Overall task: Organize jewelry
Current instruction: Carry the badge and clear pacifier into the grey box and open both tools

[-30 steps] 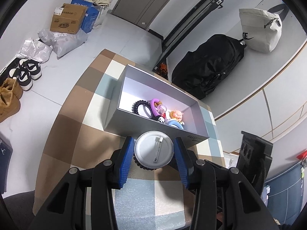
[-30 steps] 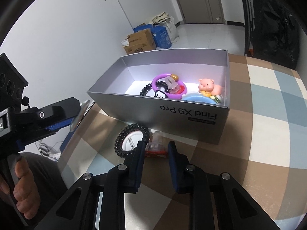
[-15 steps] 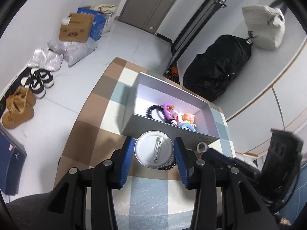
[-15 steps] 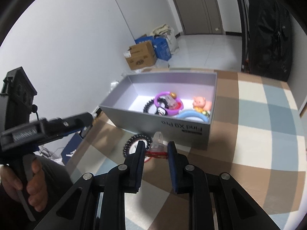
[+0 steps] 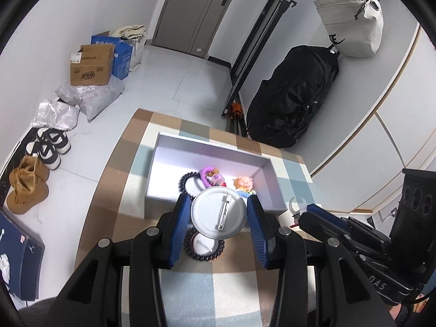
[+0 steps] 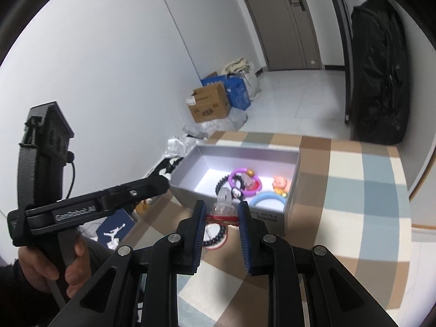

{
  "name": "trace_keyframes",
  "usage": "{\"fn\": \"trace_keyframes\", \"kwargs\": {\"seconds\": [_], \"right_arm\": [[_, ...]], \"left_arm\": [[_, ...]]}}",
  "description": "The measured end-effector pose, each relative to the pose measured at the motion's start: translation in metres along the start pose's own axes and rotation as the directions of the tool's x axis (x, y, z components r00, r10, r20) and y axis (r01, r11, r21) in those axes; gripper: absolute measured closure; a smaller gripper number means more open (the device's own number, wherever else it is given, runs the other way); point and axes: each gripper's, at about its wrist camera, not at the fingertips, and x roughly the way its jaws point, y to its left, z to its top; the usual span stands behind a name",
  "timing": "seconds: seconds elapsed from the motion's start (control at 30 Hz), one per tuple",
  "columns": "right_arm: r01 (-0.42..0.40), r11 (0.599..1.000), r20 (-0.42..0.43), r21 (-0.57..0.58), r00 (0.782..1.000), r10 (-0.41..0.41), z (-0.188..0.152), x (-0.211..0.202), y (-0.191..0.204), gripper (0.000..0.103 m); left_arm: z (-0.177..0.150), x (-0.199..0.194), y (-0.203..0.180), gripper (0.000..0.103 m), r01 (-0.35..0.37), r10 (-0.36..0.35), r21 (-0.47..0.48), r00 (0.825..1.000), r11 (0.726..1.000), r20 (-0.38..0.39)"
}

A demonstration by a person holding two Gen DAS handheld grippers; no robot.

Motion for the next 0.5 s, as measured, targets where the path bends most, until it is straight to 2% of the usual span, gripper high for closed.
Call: {"fn": "trace_keyframes", "kwargs": {"seconds": [0.23,0.5], "right_arm": [[-0.02,1.0,0.047,-0.005,0.999,0.02,0.021,-0.005,-0.002,0.081],[-0.041,0.999,0.063,-0.001,0.997,0.041,0.041,0.008,-0.014,0.081]], "left_arm": [[0.013,0.011,-0.004,0.066,0.004,-0.004,0.021,1.0,1.0,0.006],[0.027,0.036,-0.002,0.066,0.001,-0.001,0.012,1.0,1.0,-0.016]]}}
